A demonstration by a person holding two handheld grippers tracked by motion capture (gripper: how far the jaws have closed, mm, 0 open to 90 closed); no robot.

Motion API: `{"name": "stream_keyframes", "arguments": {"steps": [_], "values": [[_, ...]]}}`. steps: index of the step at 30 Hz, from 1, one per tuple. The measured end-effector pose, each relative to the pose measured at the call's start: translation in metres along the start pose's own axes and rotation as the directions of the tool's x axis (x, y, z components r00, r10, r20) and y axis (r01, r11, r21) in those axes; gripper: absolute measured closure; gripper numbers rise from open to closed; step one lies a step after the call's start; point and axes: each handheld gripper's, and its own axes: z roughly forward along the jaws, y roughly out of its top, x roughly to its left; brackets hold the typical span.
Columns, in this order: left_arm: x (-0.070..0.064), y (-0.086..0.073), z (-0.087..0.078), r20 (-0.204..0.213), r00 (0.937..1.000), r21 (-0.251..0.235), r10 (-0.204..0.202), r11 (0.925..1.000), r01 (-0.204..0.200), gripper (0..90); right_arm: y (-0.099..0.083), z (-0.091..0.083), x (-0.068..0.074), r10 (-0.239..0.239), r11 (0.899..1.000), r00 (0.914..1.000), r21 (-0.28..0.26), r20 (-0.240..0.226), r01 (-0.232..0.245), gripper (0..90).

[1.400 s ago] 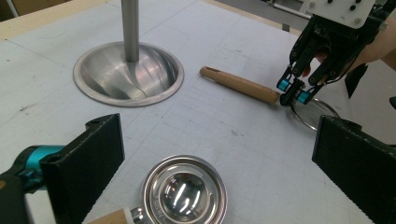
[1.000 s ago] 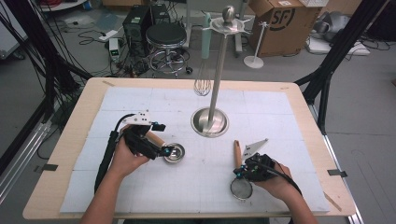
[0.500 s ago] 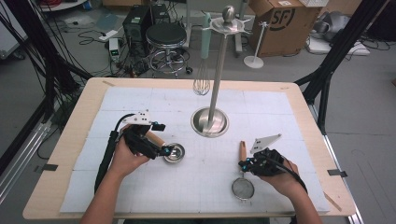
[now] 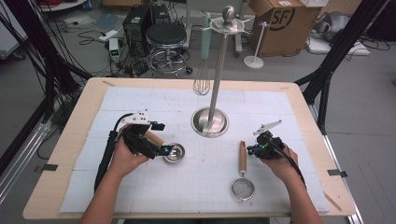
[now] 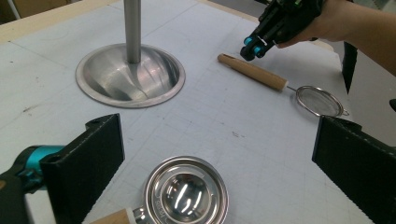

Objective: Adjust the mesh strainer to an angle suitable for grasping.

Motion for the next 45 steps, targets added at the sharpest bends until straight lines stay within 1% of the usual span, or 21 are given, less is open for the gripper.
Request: {"name": "stream_keyframes", "arguments": {"steps": [2,4,6,7,8,9,10,16,19,21,25,26,27,29,32,34,35,40,41,43,45], "values": [[0.000,0.000,0.000,0.001,1.0000,0.001,0.003,1.0000,-0.003,2.9,0.001,0.005,-0.001,0.007,1.000,1.0000,0.015,-0.003,-0.006,89.4],[0.000,0.000,0.000,0.002,1.0000,0.001,0.003,1.0000,-0.004,2.9,0.004,0.008,0.001,-0.004,1.000,1.0000,0.016,0.002,0.004,89.4],[0.000,0.000,0.000,0.000,1.0000,-0.002,0.000,1.0000,0.000,2.9,0.006,0.010,0.003,-0.011,1.000,0.9995,0.002,-0.031,0.011,89.4],[0.000,0.000,0.000,0.002,1.0000,-0.002,0.003,1.0000,-0.003,2.9,0.007,0.012,0.006,-0.023,1.000,0.9991,0.004,-0.037,0.023,89.4],[0.001,0.000,0.000,0.000,1.0000,-0.001,0.004,1.0000,-0.004,2.9,0.008,0.013,0.009,-0.040,0.999,0.9989,0.007,-0.025,0.040,89.4],[0.001,0.000,0.000,0.001,1.0000,0.001,0.007,1.0000,-0.007,2.9,0.010,0.014,0.011,-0.048,0.999,0.9984,0.003,-0.031,0.048,89.4],[0.001,0.000,0.001,0.000,1.0000,0.000,0.006,1.0000,-0.006,2.9,0.011,0.015,0.014,-0.050,0.999,0.9973,0.002,-0.053,0.050,89.5],[0.001,0.000,0.000,0.002,1.0000,-0.001,0.006,1.0000,-0.006,2.9,0.023,0.021,0.034,-0.116,0.993,0.9891,0.001,-0.090,0.117,89.4],[0.001,0.000,0.000,0.001,1.0000,-0.003,0.002,1.0000,-0.002,2.9,0.029,0.024,0.044,-0.158,0.987,0.9802,-0.010,-0.119,0.158,89.4],[0.001,0.000,0.000,0.001,1.0000,-0.003,0.000,1.0000,0.000,2.9,0.032,0.026,0.052,-0.174,0.985,0.9749,-0.006,-0.140,0.175,89.4],[0.000,0.000,0.000,0.001,1.0000,-0.003,0.000,1.0000,0.000,2.9,0.038,0.029,0.067,-0.228,0.973,0.9605,0.004,-0.159,0.232,89.4],[0.000,0.000,0.000,0.001,1.0000,-0.003,0.000,1.0000,0.000,2.9,0.039,0.030,0.071,-0.246,0.968,0.9552,0.001,-0.165,0.249,89.4],[0.000,0.000,0.000,0.002,1.0000,-0.002,-0.001,1.0000,0.001,2.9,0.040,0.031,0.075,-0.250,0.967,0.9526,0.003,-0.173,0.255,89.4],[0.000,0.000,0.000,-0.001,1.0000,-0.003,0.000,1.0000,0.000,2.9,0.042,0.034,0.084,-0.269,0.961,0.9435,0.008,-0.194,0.275,89.4],[0.000,0.000,0.000,0.001,1.0000,-0.003,0.002,1.0000,-0.002,2.9,0.043,0.035,0.092,-0.292,0.954,0.9346,0.003,-0.202,0.299,89.4],[0.000,0.000,0.000,0.002,1.0000,-0.003,0.002,1.0000,-0.002,2.9,0.044,0.035,0.095,-0.299,0.952,0.9316,0.004,-0.206,0.307,89.4],[0.000,0.000,-0.001,0.002,1.0000,-0.003,0.002,1.0000,-0.002,2.9,0.044,0.035,0.095,-0.301,0.951,0.9320,0.004,-0.203,0.308,89.3],[0.000,0.000,-0.001,0.003,1.0000,-0.005,0.001,1.0000,-0.001,2.9,0.043,0.026,0.091,-0.263,0.964,0.9420,-0.025,-0.208,0.264,79.3],[0.000,0.000,-0.002,0.002,1.0000,-0.004,0.001,1.0000,-0.001,2.9,0.042,0.023,0.090,-0.256,0.966,0.9426,-0.035,-0.214,0.255,75.9],[0.000,0.000,-0.001,0.001,1.0000,-0.004,0.000,1.0000,0.000,2.9,0.041,0.018,0.089,-0.243,0.970,0.9414,-0.046,-0.234,0.239,73.1],[0.000,0.000,-0.001,0.001,1.0000,-0.001,0.000,1.0000,0.000,2.9,0.038,0.015,0.089,-0.247,0.969,0.9402,-0.048,-0.235,0.243,70.4]]}}
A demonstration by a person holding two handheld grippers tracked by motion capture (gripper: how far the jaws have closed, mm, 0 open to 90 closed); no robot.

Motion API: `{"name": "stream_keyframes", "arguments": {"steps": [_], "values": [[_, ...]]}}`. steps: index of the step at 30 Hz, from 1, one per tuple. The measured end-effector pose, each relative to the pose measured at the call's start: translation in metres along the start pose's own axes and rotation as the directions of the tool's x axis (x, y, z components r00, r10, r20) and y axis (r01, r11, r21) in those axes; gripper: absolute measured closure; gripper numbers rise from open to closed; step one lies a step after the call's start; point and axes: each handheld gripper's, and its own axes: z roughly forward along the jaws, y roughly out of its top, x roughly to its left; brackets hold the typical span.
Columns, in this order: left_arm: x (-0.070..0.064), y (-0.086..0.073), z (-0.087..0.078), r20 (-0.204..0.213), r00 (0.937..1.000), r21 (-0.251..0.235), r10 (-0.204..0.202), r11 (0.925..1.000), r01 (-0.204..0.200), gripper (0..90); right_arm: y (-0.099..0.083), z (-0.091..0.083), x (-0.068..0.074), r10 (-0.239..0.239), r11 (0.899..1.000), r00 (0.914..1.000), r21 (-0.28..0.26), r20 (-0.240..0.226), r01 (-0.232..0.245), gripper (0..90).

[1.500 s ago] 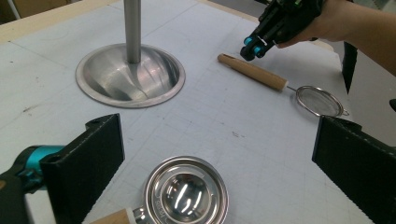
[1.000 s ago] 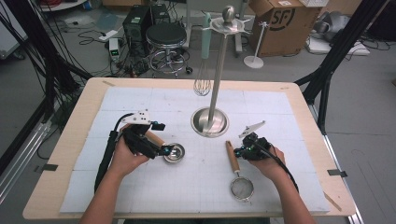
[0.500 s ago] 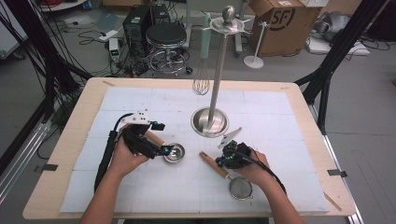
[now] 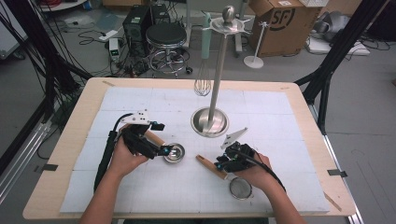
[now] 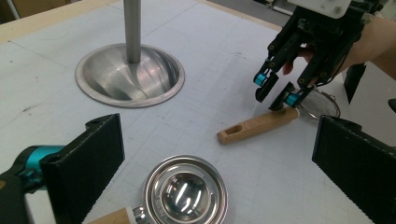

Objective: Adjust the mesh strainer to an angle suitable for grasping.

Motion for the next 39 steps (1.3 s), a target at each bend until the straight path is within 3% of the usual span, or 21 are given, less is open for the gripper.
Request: {"name": "stream_keyframes", "arguments": {"steps": [5,9,13,17,23,32,37,39], "values": [[-0.001,0.000,0.001,-0.003,1.0000,-0.001,-0.003,1.0000,0.003,2.9,-0.005,-0.003,0.007,0.009,1.000,0.9999,-0.012,-0.004,-0.010,63.7],[-0.001,0.000,0.001,0.001,1.0000,0.003,0.004,1.0000,-0.004,2.9,-0.008,0.001,0.011,0.001,1.000,0.9999,0.012,-0.015,-0.001,59.1],[-0.001,0.000,0.001,0.000,1.0000,0.002,0.000,1.0000,0.000,2.9,-0.013,0.010,0.015,-0.010,0.998,0.9997,0.068,-0.021,0.012,59.8],[-0.001,0.000,0.001,0.003,1.0000,0.005,0.002,1.0000,-0.002,2.9,-0.015,0.006,0.015,-0.031,0.998,0.9995,0.063,0.007,0.030,64.7],[-0.001,0.000,0.001,-0.002,1.0000,0.003,0.001,1.0000,-0.001,2.9,-0.025,-0.001,0.006,-0.027,0.997,0.9992,0.072,0.030,0.025,67.0],[0.000,-0.001,0.001,-0.001,1.0000,0.002,-0.001,1.0000,0.001,2.9,-0.045,-0.017,-0.014,0.050,0.997,0.9950,0.055,0.087,-0.055,67.0],[0.001,-0.001,0.002,0.003,1.0000,0.006,0.000,1.0000,0.000,2.9,-0.052,-0.023,-0.019,0.071,0.996,0.9936,0.044,0.087,-0.075,66.3],[0.000,-0.001,0.002,0.001,1.0000,0.008,0.000,1.0000,0.000,2.9,-0.052,-0.026,-0.019,0.079,0.997,0.9937,0.011,0.079,-0.081,63.9]]}}
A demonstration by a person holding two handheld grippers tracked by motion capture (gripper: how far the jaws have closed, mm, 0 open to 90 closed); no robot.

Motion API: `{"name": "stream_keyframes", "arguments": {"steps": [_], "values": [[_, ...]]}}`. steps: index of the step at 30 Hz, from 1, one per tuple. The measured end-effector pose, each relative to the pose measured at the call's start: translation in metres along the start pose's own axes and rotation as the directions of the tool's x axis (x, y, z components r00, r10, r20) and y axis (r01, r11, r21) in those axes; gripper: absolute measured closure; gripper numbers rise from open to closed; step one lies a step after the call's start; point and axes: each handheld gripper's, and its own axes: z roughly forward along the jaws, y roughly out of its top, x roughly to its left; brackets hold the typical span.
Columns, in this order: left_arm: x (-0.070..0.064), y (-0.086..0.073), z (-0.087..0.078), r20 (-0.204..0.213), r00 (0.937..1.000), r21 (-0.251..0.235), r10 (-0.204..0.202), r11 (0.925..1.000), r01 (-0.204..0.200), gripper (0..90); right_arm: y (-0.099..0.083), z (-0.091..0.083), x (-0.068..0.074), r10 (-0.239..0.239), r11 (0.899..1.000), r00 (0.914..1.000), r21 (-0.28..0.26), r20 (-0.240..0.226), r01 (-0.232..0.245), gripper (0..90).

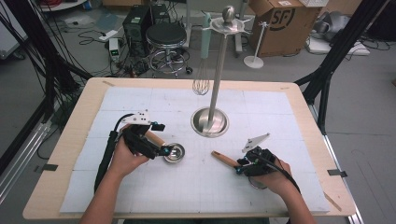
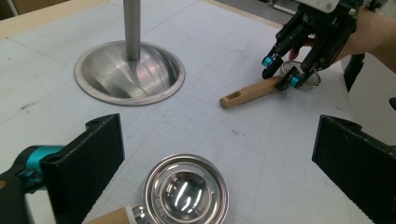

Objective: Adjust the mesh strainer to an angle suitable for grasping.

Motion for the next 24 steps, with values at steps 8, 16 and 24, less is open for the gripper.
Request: {"name": "stream_keyframes", "arguments": {"steps": [8,16,24], "values": [[-0.001,-0.001,-0.002,0.015,0.9999,-0.016,0.002,0.9999,-0.001,2.9,0.003,-0.014,0.000,0.023,0.996,0.9994,-0.089,-0.025,-0.025,54.8],[-0.002,-0.002,-0.004,0.017,0.9998,-0.014,0.008,0.9999,-0.008,2.9,0.007,-0.025,0.001,0.022,0.989,0.9995,-0.149,-0.025,-0.025,42.5],[-0.001,-0.002,-0.002,0.021,0.9997,-0.014,0.008,0.9999,-0.008,2.9,0.002,-0.033,0.000,0.023,0.987,0.9997,-0.161,-0.003,-0.024,37.8]]}}
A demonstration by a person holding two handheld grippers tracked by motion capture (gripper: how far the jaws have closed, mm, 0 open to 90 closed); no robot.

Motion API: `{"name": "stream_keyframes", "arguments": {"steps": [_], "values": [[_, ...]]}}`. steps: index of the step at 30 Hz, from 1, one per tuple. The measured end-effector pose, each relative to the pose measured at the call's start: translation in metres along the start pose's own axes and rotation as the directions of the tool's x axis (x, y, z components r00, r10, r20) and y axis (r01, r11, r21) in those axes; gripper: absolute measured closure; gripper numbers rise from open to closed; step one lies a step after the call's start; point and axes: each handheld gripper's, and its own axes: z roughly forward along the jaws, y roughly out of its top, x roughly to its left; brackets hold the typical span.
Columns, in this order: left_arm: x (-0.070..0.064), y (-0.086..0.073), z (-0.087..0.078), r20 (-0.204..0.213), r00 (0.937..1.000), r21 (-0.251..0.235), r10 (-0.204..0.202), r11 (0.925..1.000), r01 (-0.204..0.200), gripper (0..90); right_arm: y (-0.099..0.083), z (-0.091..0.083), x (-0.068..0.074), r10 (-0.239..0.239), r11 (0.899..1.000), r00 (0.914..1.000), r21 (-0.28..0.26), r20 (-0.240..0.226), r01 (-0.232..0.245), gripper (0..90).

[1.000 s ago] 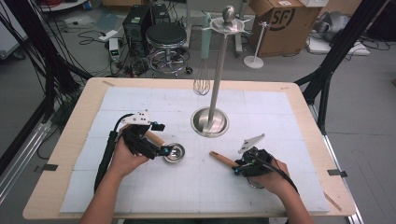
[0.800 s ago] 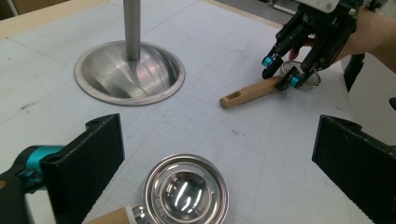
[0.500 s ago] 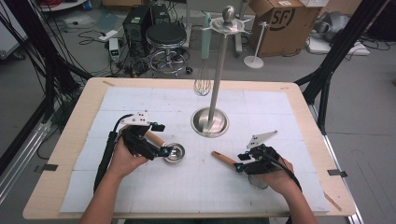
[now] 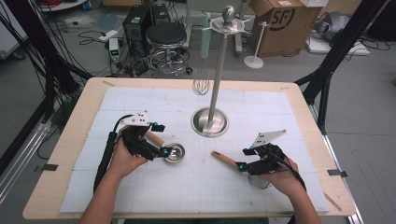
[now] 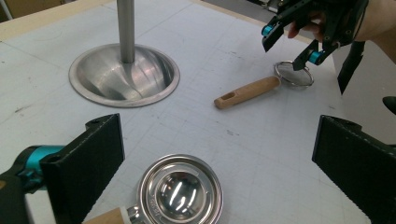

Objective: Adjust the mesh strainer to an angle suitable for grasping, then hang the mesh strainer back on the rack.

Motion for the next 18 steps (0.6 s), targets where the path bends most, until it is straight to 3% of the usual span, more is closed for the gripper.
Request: {"name": "stream_keyframes", "arguments": {"steps": [18], "values": [[-0.001,0.000,0.001,-0.006,1.0000,0.008,-0.004,1.0000,0.004,2.9,0.001,0.011,-0.001,0.001,0.998,0.9999,0.066,0.012,-0.002,36.3]]}}
